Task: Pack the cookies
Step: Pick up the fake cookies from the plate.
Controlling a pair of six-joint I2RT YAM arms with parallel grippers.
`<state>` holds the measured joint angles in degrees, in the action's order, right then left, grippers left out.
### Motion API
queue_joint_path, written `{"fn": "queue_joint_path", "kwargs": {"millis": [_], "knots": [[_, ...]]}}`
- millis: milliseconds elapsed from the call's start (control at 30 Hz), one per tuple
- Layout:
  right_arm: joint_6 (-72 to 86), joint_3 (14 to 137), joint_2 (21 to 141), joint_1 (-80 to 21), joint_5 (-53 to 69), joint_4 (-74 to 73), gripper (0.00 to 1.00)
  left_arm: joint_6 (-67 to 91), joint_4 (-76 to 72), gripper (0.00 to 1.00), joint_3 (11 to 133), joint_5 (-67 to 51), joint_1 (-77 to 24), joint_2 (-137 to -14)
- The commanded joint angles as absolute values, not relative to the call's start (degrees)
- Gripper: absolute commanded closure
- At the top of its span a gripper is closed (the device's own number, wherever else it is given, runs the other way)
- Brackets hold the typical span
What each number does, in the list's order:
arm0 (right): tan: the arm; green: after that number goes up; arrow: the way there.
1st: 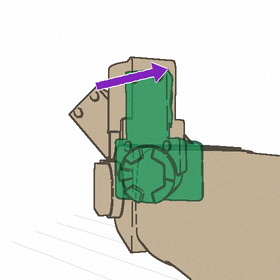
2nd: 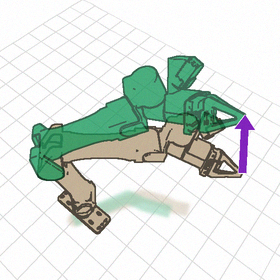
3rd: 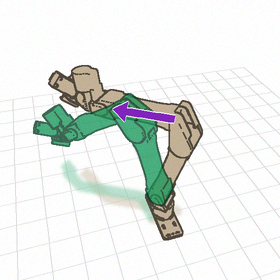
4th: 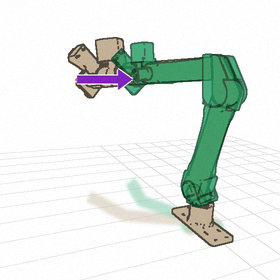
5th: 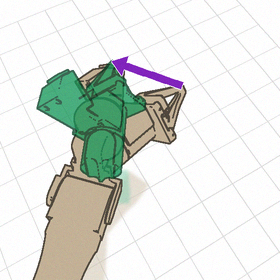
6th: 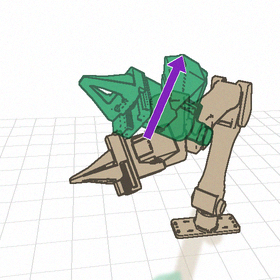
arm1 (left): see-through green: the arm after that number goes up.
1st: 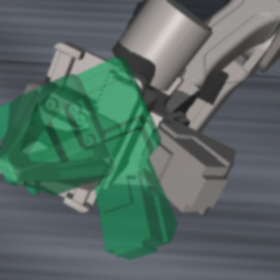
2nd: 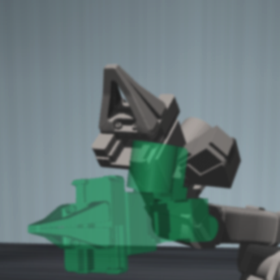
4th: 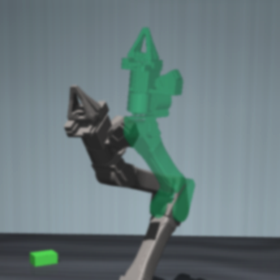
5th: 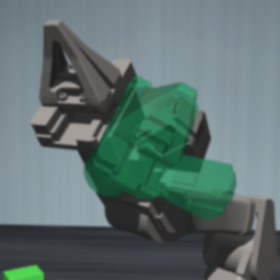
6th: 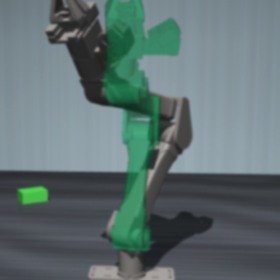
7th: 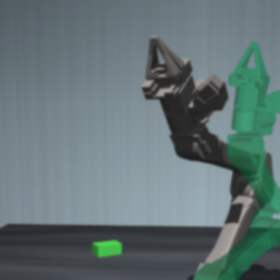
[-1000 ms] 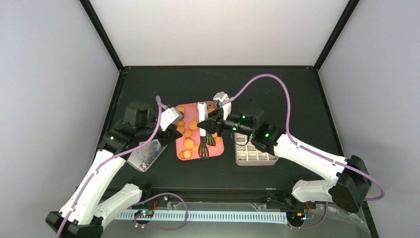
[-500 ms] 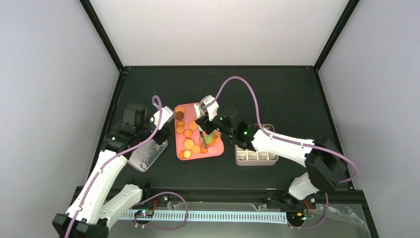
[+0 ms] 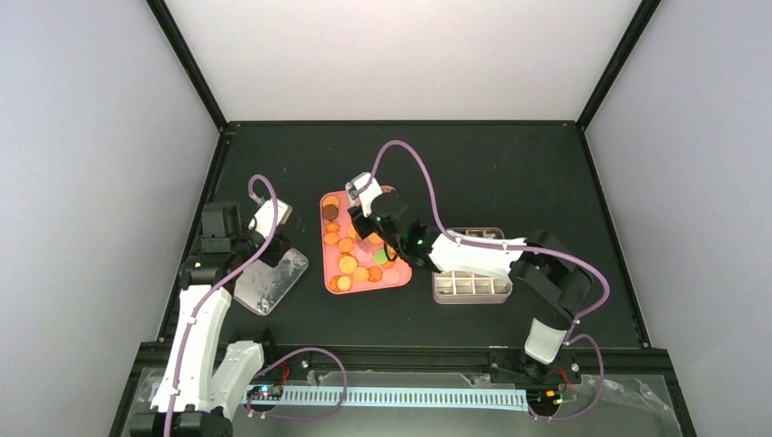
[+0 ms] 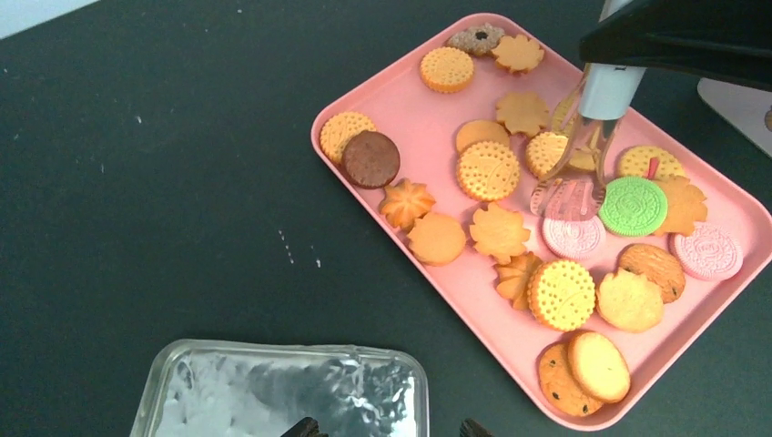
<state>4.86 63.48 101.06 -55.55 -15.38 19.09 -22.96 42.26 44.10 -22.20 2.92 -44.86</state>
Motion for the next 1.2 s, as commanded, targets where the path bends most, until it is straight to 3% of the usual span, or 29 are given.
{"fn": "queue_joint_path", "kwargs": {"millis": [0,433,867,1033,1167], "knots": [[5.1,59.8,99.7,-57.3,-19.8,23.4,0.56,-24.6,40.2,0.61,43.5,-25.6,4.8,-44.1],[8.0,47.3,92.3,-59.4,-24.3,23.3,0.57,-24.6,37.0,0.6,43.9,-27.8,4.9,-44.7],[6.5,46.6,91.5,-59.4,-26.7,20.1,0.64,-24.3,37.0,0.6,43.9,-28.8,4.8,-44.0],[5.9,47.4,92.2,-59.4,-27.9,18.8,0.72,-24.6,37.0,0.6,43.6,-28.8,4.9,-44.2],[6.1,48.4,92.2,-59.4,-28.3,17.9,0.9,-25.0,36.8,0.6,43.6,-28.7,4.8,-44.4]]}}
